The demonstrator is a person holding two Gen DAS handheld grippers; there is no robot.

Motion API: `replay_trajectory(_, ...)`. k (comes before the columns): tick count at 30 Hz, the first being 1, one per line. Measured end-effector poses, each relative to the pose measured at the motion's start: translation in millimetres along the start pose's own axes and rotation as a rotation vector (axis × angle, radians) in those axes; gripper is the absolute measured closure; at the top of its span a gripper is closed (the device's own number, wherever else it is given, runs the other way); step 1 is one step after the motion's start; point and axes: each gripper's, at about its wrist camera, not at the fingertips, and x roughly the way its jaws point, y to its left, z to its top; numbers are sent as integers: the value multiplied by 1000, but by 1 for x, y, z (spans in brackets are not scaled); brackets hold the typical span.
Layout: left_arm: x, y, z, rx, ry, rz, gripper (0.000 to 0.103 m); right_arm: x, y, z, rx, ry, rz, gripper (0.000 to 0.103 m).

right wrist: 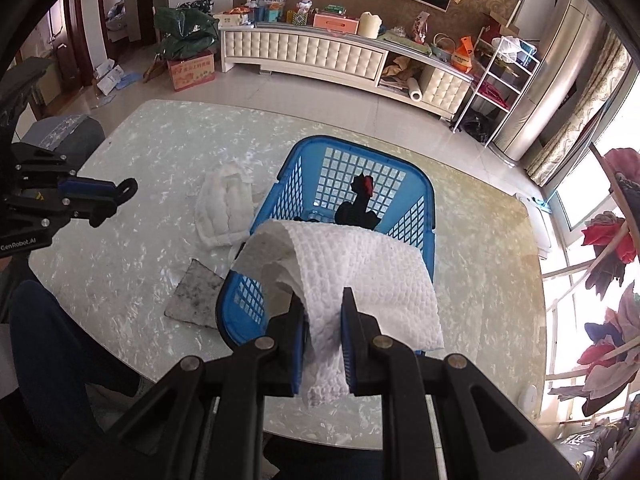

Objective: Organize soft objects
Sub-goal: 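Carry the white towel stack over the blue basket with the right gripper and release it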

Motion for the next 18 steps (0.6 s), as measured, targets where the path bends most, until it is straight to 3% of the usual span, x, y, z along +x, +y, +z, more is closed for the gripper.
replay_trajectory(10, 13, 4, -3, -4, 22, -17, 92, 64, -10, 0, -113, 183, 26, 89)
replay_trajectory(18, 30, 6, -2, -9, 45, -37, 92, 106, -11, 1, -100, 248, 70, 89)
